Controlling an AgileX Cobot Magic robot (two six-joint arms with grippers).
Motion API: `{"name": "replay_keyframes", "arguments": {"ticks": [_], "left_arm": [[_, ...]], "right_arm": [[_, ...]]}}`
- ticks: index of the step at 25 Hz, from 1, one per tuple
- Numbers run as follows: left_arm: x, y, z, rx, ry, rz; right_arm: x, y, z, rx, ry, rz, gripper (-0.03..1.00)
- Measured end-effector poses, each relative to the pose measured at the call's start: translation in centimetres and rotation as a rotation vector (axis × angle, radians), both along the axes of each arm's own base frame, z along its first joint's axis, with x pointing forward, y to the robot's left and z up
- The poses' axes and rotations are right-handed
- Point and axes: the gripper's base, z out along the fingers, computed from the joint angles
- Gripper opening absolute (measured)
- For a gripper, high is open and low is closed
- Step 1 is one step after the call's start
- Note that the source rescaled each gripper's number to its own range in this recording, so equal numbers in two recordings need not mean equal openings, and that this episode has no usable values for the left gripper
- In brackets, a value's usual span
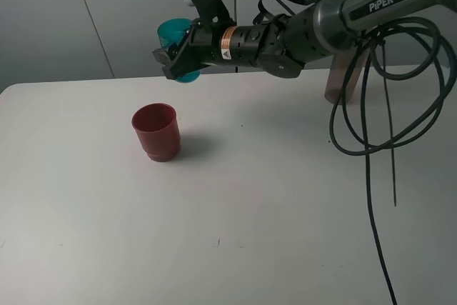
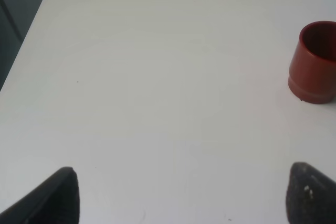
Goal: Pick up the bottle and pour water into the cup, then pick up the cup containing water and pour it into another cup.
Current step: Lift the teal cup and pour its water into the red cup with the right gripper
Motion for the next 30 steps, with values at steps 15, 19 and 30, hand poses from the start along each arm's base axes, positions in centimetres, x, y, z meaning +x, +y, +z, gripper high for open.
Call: {"name": "replay_keyframes", "arguments": {"ticks": [15,19,30], "left_arm": [[0.0,0.0,0.0,0.005,0.0,-0.003],[0.0,0.0,0.0,0.003,0.0,-0.002],[0.0,0.0,0.0,0.003,0.0,-0.002]], "right_arm": [[1.1,1.3,-0.4,-0.155,-0.168,0.067,0.04],[1.0,1.5,-0.4,-0.199,-0.226,0.094,0.04],[0.4,2.2,-0.5,-0.347,-0.427,0.194,0.04]]}}
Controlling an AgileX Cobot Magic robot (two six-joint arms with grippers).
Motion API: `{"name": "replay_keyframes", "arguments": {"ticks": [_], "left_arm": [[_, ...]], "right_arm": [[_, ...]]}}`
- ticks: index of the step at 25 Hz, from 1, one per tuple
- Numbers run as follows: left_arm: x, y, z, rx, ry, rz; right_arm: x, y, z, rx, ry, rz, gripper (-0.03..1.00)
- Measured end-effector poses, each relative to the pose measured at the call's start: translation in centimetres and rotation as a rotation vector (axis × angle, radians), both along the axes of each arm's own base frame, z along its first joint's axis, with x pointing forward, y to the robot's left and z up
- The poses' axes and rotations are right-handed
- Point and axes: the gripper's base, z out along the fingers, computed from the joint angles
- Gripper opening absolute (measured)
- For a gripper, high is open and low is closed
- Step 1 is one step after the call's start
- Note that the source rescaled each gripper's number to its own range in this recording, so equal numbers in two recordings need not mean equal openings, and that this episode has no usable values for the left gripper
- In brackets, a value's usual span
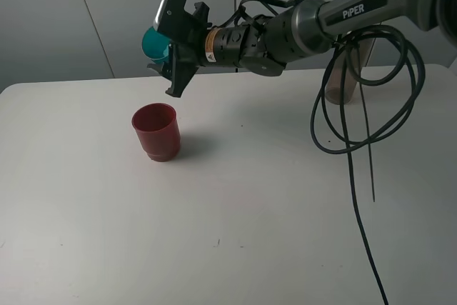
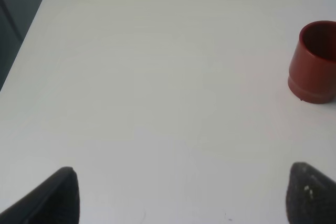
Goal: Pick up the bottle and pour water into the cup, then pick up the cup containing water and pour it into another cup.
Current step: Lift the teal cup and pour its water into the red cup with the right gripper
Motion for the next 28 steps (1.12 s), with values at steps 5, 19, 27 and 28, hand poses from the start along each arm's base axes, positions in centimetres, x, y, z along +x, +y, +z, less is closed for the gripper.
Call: {"name": "replay_keyframes", "arguments": {"ticks": [5,19,27,28], "left_arm": [[0.0,0.0,0.0,0.0,0.0,0.0],[0.0,0.0,0.0,0.0,0.0,0.0],[0.0,0.0,0.0,0.0,0.0,0.0],[0.0,0.0,0.0,0.0,0.0,0.0]], "right_arm": [[-0.01,0.02,0.0,-0.069,-0.097,0.039,0.04],[0.01,0.05,0.05,-0.212,-0.304,0.112,0.04],[0.08,0.02,0.11,-0.259,-0.376,0.128,0.04],[0.09,0.01,0.11,-0.266,-0.386,0.131,0.04]]}}
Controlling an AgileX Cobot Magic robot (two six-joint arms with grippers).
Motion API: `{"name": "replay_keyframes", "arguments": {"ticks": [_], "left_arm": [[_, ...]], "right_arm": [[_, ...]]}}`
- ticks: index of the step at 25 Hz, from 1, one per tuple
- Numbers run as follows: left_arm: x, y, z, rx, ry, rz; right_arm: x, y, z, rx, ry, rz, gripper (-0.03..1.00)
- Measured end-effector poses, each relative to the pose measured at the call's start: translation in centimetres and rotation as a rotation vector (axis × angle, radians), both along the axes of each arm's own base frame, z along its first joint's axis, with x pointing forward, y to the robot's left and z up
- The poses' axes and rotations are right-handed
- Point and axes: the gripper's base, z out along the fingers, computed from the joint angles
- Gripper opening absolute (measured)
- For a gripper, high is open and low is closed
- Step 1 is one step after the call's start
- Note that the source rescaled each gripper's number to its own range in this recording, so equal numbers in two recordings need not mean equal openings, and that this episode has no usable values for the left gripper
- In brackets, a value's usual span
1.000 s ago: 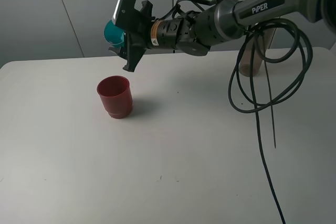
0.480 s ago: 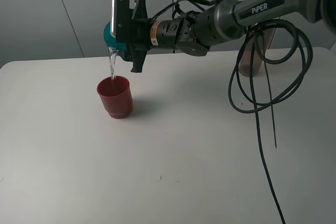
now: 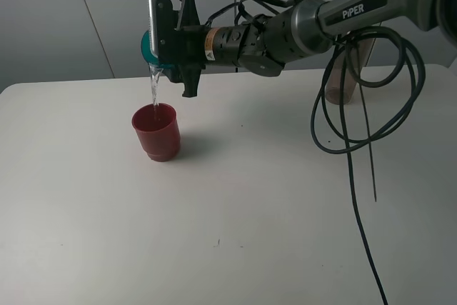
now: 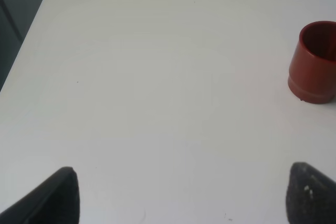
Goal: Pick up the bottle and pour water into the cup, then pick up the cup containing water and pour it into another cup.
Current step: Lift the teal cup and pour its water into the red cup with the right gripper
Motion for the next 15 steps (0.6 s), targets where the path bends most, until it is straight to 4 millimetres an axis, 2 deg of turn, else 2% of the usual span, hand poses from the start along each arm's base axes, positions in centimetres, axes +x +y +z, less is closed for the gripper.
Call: {"name": "replay_keyframes", "arguments": {"ticks": [15], "left_arm": [[0.0,0.0,0.0,0.0,0.0,0.0]], "right_arm": [[0.02,0.14,0.44,-0.046,-0.147,0.048,0.04]]}}
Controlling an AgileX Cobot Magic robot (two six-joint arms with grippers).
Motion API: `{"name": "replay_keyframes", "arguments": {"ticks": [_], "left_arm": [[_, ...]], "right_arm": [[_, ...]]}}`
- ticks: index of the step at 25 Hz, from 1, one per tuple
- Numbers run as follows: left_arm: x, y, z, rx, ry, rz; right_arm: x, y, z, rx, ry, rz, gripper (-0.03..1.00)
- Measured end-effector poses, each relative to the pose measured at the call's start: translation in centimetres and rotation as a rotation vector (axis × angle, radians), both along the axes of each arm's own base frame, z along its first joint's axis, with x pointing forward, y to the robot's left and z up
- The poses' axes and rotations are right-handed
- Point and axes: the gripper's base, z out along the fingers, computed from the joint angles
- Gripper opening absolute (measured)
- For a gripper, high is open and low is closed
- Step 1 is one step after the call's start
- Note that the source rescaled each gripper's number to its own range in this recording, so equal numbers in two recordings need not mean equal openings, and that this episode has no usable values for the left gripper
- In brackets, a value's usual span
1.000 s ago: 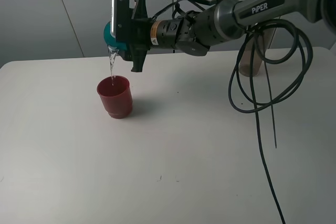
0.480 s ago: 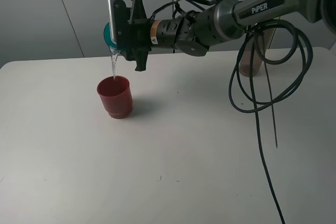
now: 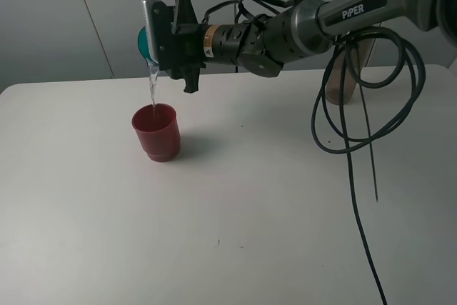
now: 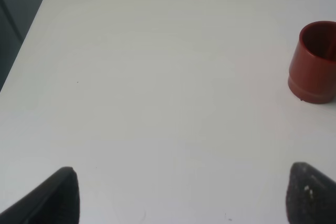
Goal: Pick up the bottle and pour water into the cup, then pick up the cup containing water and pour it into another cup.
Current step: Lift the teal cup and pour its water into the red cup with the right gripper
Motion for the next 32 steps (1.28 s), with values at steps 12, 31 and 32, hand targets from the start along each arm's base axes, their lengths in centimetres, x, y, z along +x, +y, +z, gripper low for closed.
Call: {"name": "replay_keyframes", "arguments": {"ticks": [12,31,32], "left_arm": [[0.0,0.0,0.0,0.0,0.0,0.0],[0.0,0.0,0.0,-0.003,0.0,0.002],[0.0,0.0,0.0,-0.003,0.0,0.002]], "right_arm": [[0.0,0.2,0.7,0.005,-0.131,0.029,0.04],[-0.2,0.4,1.4,-0.029,-0.312,0.086,0.04],[-0.2,0.4,1.4,-0.035,-0.32,0.087,0.04]]}}
